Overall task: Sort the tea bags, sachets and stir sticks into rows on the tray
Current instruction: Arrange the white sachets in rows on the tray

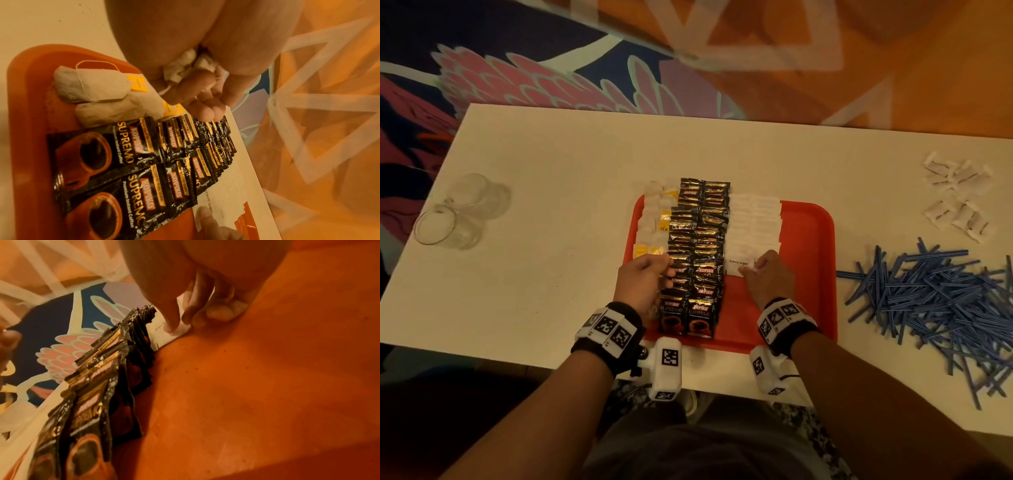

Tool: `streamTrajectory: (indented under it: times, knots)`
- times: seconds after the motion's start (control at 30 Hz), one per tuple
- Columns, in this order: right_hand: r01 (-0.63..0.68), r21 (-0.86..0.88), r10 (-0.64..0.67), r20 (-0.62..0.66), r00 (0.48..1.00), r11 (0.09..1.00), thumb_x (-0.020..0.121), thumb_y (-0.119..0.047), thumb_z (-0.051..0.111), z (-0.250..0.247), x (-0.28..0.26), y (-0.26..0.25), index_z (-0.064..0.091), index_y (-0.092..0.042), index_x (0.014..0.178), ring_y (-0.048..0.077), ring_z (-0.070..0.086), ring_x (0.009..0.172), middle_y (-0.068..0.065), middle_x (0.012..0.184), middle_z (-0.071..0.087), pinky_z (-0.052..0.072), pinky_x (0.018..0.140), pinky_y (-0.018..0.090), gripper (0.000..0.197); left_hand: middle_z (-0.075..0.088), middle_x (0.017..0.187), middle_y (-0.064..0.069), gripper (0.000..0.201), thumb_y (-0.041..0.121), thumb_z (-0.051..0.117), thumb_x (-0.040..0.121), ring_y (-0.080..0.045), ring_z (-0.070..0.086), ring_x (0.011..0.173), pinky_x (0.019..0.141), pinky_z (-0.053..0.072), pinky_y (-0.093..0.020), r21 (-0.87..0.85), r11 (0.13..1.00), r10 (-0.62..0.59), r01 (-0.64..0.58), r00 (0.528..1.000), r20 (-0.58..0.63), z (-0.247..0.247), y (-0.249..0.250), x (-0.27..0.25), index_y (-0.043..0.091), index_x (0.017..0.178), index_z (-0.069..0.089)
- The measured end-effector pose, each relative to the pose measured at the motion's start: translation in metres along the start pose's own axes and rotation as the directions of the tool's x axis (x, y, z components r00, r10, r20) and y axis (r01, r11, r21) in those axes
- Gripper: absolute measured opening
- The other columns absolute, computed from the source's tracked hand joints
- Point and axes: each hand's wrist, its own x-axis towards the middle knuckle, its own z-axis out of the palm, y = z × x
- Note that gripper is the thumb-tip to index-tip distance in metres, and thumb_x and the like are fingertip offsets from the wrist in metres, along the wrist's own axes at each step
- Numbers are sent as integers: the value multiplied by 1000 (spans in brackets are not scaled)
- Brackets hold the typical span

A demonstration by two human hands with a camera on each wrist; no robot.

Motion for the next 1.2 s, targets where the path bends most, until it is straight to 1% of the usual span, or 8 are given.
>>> streamTrajectory:
  times: [0.13, 0.3, 0.57, 0.73, 0.8, 0.93, 1.07, 1.2]
  knots:
    - [297, -78, -297, 10, 955, 952, 90, -13, 63, 7, 4, -5, 63, -13, 102, 15, 52, 87, 3, 98, 55, 39, 74, 23, 12, 66, 74, 1, 17, 24, 60, 98, -7, 56, 55, 39, 38, -16, 17, 1000, -3, 4, 1000, -11, -1, -2, 2, 10, 94, 69]
    - [340, -127, -321, 144, 936, 932, 91, -6, 62, 13, 8, -6, 65, -15, 120, 21, 47, 114, 6, 118, 52, 38, 94, 26, 30, 66, 73, 1, 20, 28, 57, 100, -8, 57, 57, 40, 36, -18, 19, 1000, -18, 18, 1000, 8, -2, -4, 6, 12, 94, 68]
    - [305, 65, -309, 79, 948, 950, 87, -16, 70, -24, -10, -19, 66, -22, 107, 2, 52, 77, -7, 95, 58, 39, 70, 15, 21, 66, 70, -7, 56, 55, 36, 102, -14, 59, 50, 35, 32, -19, -171, 973, -129, 155, 979, 157, 24, 3, 3, 8, 95, 66]
    - [364, 254, -420, 221, 880, 896, 83, -20, 73, -61, -28, -47, 71, -30, 91, 3, 62, 81, -11, 86, 68, 44, 69, 13, 13, 67, 74, -16, 72, 69, 26, 95, -21, 63, 49, 33, 33, -17, -178, 970, -108, 167, 948, 299, 57, 13, -11, 7, 109, 58]
    - [379, 284, -454, 276, 847, 881, 84, -18, 74, -78, -37, -55, 73, -27, 91, 7, 66, 83, -5, 88, 72, 47, 69, 10, 12, 68, 75, -17, 74, 72, 24, 92, -23, 64, 48, 33, 32, -17, -151, 973, -108, 172, 926, 362, 71, 19, -18, 8, 110, 55]
    - [307, 278, -401, 405, 822, 910, 85, -17, 72, -107, -45, -62, 73, -17, 92, 23, 64, 61, 15, 82, 73, 51, 63, 21, 7, 68, 61, -10, 73, 70, 18, 95, -17, 57, 36, 31, 31, -16, -72, 989, -86, 132, 888, 451, 96, 34, -37, 9, 99, 58]
    - [355, 180, -398, 453, 798, 917, 86, -18, 73, -126, -43, -58, 73, -15, 93, 4, 56, 44, -6, 69, 69, 46, 54, 16, 8, 66, 62, -6, 70, 71, 20, 94, -20, 59, 38, 32, 33, -17, -57, 991, -74, 117, 866, 494, 113, 39, -46, 12, 109, 53]
    - [305, 192, -360, 480, 800, 933, 86, -13, 73, -136, -43, -56, 70, -11, 103, 1, 55, 48, 6, 86, 72, 47, 56, 21, 18, 65, 72, -6, 68, 71, 22, 94, -15, 52, 36, 33, 35, -17, -78, 990, -60, 118, 849, 525, 124, 40, -51, 12, 103, 56]
